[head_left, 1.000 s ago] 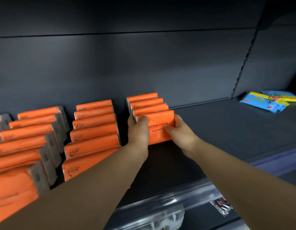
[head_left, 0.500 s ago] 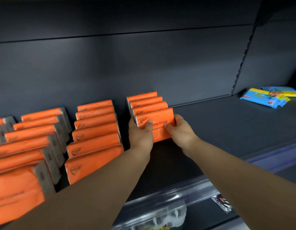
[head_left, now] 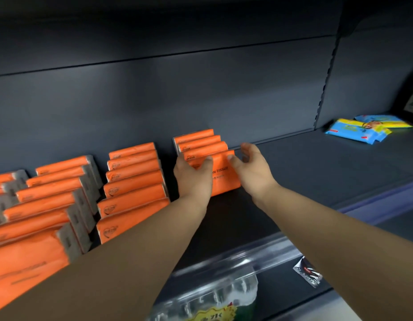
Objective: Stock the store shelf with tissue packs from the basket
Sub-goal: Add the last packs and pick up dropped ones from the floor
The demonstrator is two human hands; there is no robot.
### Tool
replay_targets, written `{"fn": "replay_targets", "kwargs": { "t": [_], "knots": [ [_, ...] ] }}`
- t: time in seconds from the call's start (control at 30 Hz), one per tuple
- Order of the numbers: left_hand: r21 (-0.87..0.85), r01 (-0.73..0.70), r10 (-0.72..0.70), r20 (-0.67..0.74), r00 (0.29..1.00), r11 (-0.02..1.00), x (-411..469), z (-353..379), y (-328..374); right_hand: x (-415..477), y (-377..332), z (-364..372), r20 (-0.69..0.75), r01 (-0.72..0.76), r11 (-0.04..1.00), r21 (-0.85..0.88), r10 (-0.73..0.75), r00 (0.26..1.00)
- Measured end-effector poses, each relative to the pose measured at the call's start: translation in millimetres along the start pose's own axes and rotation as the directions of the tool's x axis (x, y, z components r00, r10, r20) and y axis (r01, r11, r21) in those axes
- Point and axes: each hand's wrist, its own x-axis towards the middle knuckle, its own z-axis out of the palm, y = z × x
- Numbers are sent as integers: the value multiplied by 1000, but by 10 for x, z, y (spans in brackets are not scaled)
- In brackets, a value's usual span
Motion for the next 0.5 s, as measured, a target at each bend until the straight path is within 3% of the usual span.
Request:
{"fn": "replay_targets", "kwargs": {
  "t": [0.2, 0.5],
  "knots": [
    [256, -231, 215, 92, 972, 939, -155, -18, 145, -159, -138, -184, -32, 142, 972, -190, -150, 988],
    [534, -570, 407, 400, 821, 625, -663, -50, 171, -683, -162, -590, 27, 204, 849, -487, -219, 975]
  ]
}}
